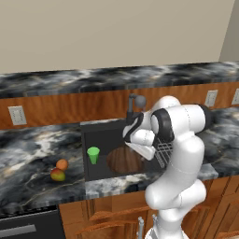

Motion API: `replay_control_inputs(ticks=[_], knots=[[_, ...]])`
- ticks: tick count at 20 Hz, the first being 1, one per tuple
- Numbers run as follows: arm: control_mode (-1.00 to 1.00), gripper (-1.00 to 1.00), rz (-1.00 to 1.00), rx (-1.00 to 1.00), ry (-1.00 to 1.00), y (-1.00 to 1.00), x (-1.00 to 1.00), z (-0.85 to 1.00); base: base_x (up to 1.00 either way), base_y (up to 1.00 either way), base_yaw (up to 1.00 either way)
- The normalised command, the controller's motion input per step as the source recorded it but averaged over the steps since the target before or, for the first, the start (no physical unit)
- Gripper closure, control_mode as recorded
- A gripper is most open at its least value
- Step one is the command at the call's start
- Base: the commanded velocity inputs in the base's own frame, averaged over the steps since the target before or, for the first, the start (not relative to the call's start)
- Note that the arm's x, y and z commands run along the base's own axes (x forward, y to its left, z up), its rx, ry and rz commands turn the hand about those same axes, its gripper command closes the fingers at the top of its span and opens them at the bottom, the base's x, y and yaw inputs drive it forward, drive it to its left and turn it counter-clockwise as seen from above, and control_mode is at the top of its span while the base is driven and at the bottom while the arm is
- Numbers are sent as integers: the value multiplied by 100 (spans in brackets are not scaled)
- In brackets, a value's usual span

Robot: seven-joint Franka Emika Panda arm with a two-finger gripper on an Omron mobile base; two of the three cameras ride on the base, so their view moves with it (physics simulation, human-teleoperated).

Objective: Remove the mango and tangerine from the sink. Then move the bowl and cup from the counter to the sink for washing.

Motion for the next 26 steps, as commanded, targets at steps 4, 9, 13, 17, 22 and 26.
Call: replay_control_inputs(ticks=[4, 9, 13, 17, 22, 26], knots=[[-100, -100, -2, -1, 0, 10, -2, 29, 0, 0, 0], [-100, -100, 0, -1, 0, 8, -5, 31, 0, 0, 0], [-100, -100, -1, -1, 0, 6, -10, 30, 0, 0, 0], [-100, -100, -11, -3, 0, 7, -15, 25, 0, 0, 0], [-100, -100, -10, -2, 1, 5, -18, 22, 0, 0, 0], [-100, -100, -12, -3, 3, 2, -25, 17, 0, 0, 0]])
